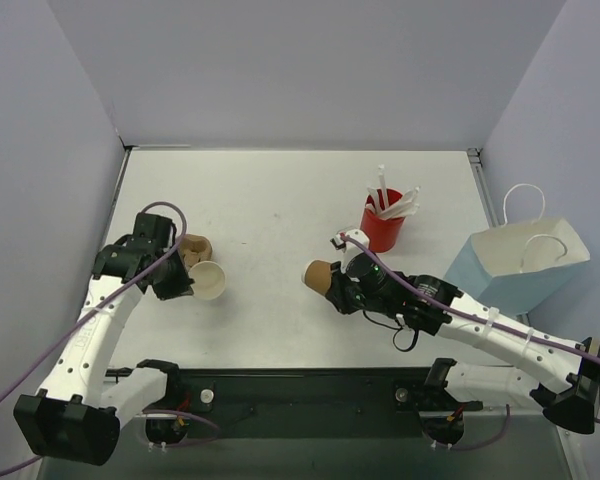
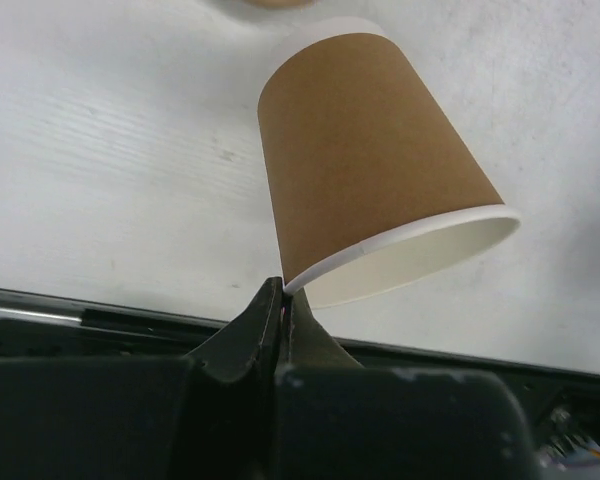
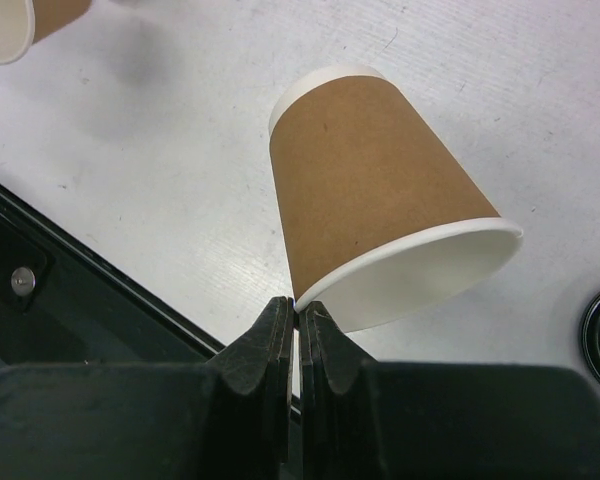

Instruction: Pack the takeout coffee

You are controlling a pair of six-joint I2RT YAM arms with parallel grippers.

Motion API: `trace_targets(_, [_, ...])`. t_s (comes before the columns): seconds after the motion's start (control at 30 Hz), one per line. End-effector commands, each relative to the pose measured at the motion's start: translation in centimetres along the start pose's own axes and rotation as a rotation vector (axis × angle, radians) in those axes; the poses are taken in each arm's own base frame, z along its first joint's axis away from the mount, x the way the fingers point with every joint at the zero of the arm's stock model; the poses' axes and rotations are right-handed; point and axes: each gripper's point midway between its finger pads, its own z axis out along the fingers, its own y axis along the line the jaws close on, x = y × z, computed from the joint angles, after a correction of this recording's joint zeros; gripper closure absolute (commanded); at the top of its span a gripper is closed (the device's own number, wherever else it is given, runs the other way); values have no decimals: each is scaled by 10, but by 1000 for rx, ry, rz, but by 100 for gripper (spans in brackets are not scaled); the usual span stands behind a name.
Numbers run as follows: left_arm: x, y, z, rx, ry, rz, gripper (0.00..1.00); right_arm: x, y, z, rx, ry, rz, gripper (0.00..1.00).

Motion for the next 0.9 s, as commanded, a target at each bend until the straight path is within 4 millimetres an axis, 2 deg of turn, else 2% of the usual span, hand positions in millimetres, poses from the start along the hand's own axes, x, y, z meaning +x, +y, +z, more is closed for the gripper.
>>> trace_targets(0.0, [33, -18, -7, 111, 161, -199, 100, 1, 3, -4, 0, -18, 2, 100])
trace_targets(0.1, [31, -13, -8, 86, 158, -334, 100, 1, 4, -6, -5, -21, -1, 100])
trace_targets(0.23, [34, 14, -8, -66, 151, -457, 100, 1, 1, -7, 6, -27, -6, 100])
trace_targets(0.33, [48, 24, 4, -100, 208, -528, 100, 3, 0, -5, 9, -19, -14, 100])
trace_targets(0.37, [46, 24, 8, -84, 216, -581, 100, 3, 0, -5, 11, -18, -15, 100])
trace_targets(0.43, [51, 25, 13, -81, 236, -611, 100, 4, -1, -5, 14, -16, -20, 100])
trace_targets(0.57, [47, 32, 17, -98, 212, -641, 100, 5, -5, -5, 27, -20, -32, 100])
trace_targets(0.77, [38, 48, 13, -165, 154, -666, 100, 6, -7, -6, 34, -21, -44, 100])
trace_targets(0.8, [34, 49, 10, -169, 139, -669, 83, 5, -7, -7, 33, -23, -46, 100])
trace_targets(0.87, [34, 50, 7, -181, 133, -675, 73, 5, -7, -7, 31, -27, -46, 100])
